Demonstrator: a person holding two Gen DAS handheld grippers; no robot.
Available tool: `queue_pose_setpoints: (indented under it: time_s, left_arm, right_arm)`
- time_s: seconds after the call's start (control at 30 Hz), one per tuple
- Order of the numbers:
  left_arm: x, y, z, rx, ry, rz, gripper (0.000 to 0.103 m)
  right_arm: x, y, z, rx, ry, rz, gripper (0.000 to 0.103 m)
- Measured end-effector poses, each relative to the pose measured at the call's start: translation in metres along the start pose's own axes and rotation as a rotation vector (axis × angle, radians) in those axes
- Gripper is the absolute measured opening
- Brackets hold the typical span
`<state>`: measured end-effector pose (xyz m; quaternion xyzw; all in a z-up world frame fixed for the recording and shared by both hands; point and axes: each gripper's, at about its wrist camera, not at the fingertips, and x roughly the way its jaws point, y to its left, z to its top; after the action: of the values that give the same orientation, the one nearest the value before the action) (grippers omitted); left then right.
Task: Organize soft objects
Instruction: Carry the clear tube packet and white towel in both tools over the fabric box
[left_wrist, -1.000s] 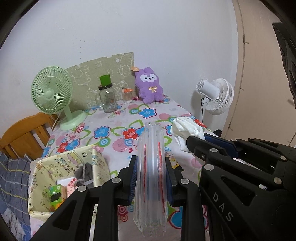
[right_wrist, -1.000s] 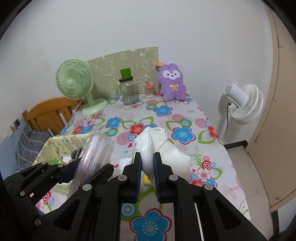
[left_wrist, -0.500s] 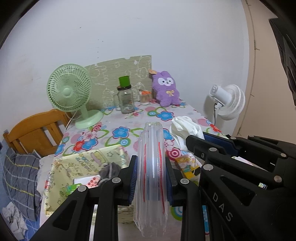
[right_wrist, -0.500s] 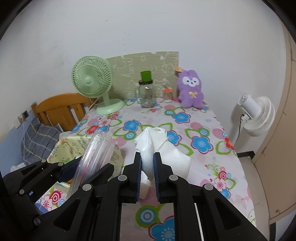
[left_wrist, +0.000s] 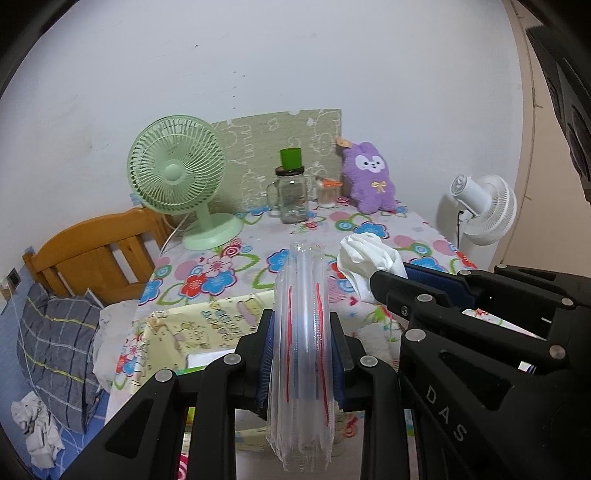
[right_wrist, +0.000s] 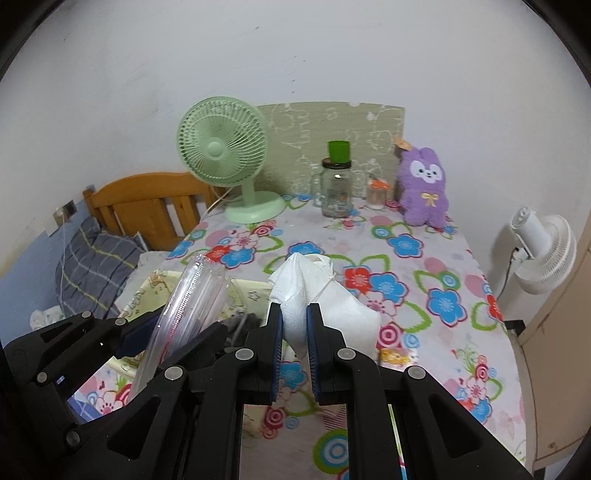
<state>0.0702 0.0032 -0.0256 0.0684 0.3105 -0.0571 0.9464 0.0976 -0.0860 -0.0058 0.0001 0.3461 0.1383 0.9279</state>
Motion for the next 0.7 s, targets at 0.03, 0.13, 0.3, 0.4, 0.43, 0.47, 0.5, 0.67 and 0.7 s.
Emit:
queue_pose_setpoints:
  time_s: [0.03, 0.13, 0.3, 0.4, 0.43, 0.47, 0.5, 0.67, 0.7]
  left_arm:
    - [0.001, 0.004, 0.000, -0.001, 0.003, 0.002, 0.026]
    - [0.005, 0.015, -0.002, -0.002, 0.011, 0.022, 0.026]
    - [0.014, 0.032, -0.005, -0.021, 0.032, 0.056, 0.026]
    - [0.019, 0.042, -0.009, -0.036, 0.048, 0.070, 0.026]
    - [0.021, 0.045, -0.010, -0.040, 0.053, 0.074, 0.026]
    - [0.023, 0.048, -0.012, -0.044, 0.058, 0.078, 0.026]
    - [0.025, 0.051, -0.013, -0.048, 0.065, 0.083, 0.026]
    - [0.037, 0.067, -0.019, -0.067, 0.098, 0.102, 0.026]
    - [0.039, 0.070, -0.021, -0.070, 0.106, 0.108, 0.026]
  right_arm:
    - [0.002, 0.003, 0.001, -0.005, 0.003, 0.004, 0.015]
    - [0.009, 0.013, 0.003, -0.024, 0.013, 0.023, 0.015]
    - [0.022, 0.031, 0.006, -0.055, 0.029, 0.065, 0.015]
    - [0.030, 0.039, 0.007, -0.068, 0.038, 0.076, 0.015]
    - [0.034, 0.043, 0.007, -0.075, 0.043, 0.081, 0.015]
    - [0.036, 0.046, 0.007, -0.080, 0.049, 0.086, 0.015]
    - [0.039, 0.048, 0.007, -0.083, 0.054, 0.090, 0.015]
    - [0.054, 0.061, 0.007, -0.103, 0.083, 0.114, 0.015]
    - [0.058, 0.064, 0.007, -0.108, 0.088, 0.118, 0.015]
